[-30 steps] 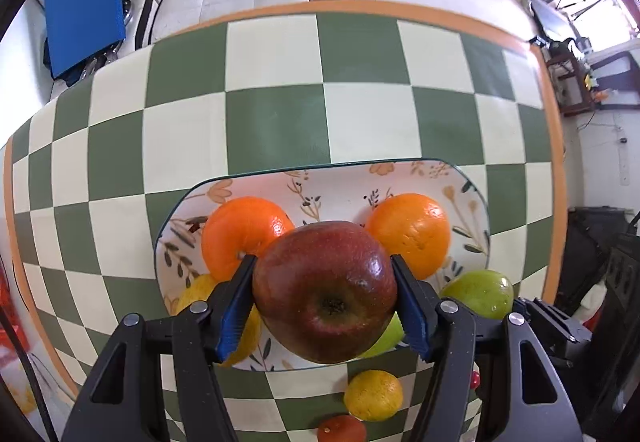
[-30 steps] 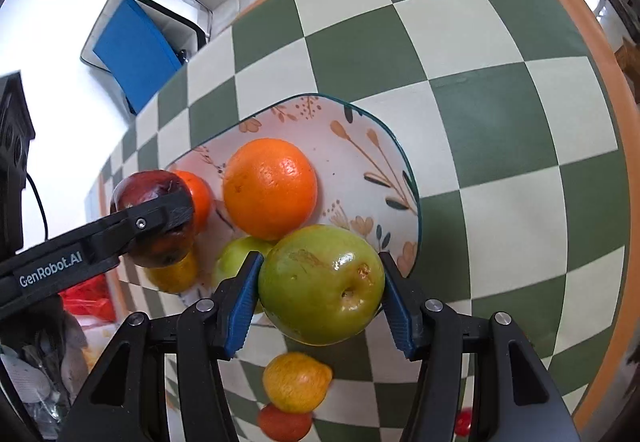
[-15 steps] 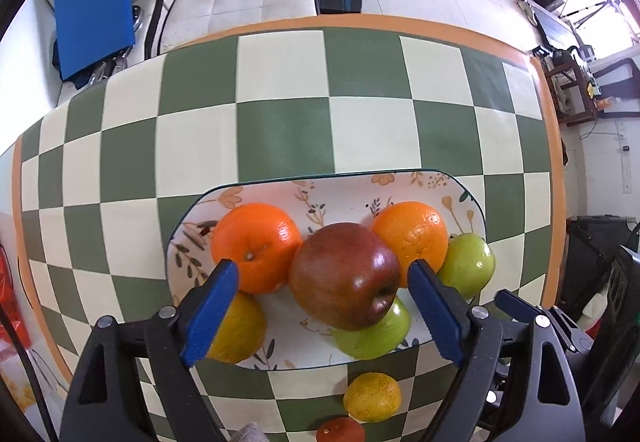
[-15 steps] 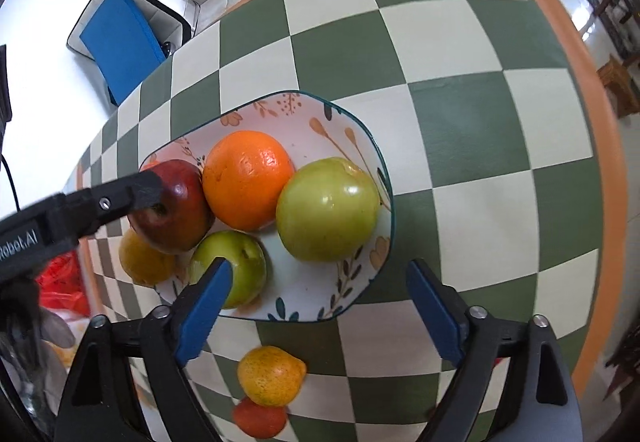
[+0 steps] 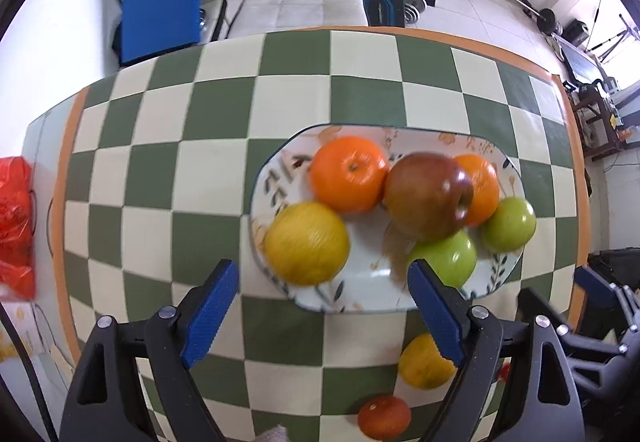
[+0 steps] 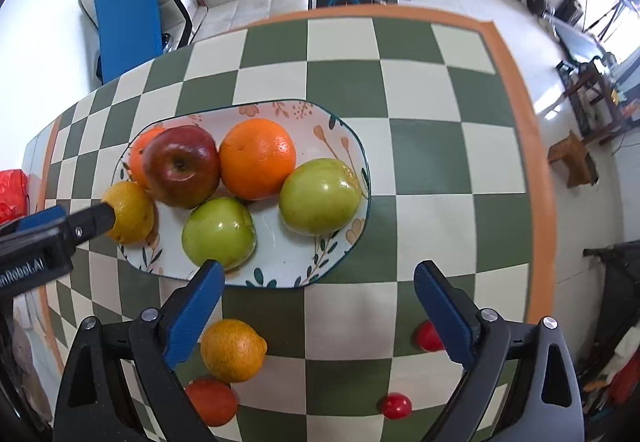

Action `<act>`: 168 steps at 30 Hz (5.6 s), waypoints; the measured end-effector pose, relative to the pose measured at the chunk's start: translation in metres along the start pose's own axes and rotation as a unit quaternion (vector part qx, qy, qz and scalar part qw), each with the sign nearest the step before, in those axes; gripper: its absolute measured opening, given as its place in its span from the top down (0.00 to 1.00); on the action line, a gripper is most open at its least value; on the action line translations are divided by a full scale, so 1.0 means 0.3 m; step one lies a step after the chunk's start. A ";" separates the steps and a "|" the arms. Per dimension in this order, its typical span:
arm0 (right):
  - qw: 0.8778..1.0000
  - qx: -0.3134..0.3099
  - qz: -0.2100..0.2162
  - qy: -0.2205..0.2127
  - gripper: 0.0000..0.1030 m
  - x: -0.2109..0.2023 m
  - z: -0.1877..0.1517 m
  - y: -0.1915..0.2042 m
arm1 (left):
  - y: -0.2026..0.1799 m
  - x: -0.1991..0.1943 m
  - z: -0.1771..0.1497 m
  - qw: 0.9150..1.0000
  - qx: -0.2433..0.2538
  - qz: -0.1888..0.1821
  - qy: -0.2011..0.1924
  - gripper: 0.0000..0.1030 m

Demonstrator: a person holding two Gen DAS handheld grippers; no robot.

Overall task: Organize fruits
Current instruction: 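Raise both grippers away from the plate, then grasp the blood orange with the left gripper while the right grasps the yellow orange, then carry both oranges onto the floral plate and open both grippers, then raise both grippers away from the plate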

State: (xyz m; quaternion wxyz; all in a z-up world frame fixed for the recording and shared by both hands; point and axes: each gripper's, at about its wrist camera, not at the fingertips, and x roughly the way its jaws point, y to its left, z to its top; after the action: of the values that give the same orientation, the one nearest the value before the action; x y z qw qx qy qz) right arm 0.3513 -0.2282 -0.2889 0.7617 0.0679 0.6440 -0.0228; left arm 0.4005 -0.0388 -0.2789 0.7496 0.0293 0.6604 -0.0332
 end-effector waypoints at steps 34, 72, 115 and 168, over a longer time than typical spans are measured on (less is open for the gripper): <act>0.985 0.010 0.014 -0.172 0.05 -0.724 -0.407 0.025 | 0.006 -0.637 -0.451 0.984 0.021 0.002 -0.177 0.16; 0.986 0.113 0.120 0.033 0.28 -0.056 -0.369 -0.181 | -0.097 0.196 -0.539 0.993 0.042 -0.023 0.112 0.48; 0.970 0.044 0.213 0.108 0.52 0.226 -0.209 0.073 | 0.037 0.057 -0.187 0.987 -0.076 -0.125 0.069 0.49; 0.998 0.013 0.031 -0.053 0.06 -0.058 -0.102 -0.002 | 0.040 -0.029 -0.116 0.999 -0.024 0.016 -0.019 0.16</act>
State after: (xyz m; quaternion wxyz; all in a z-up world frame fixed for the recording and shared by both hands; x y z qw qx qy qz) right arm 0.3184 -0.2256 -0.2767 0.7944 0.0966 0.5996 -0.0111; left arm 0.3661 -0.0237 -0.2747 0.7630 0.0209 0.6460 -0.0062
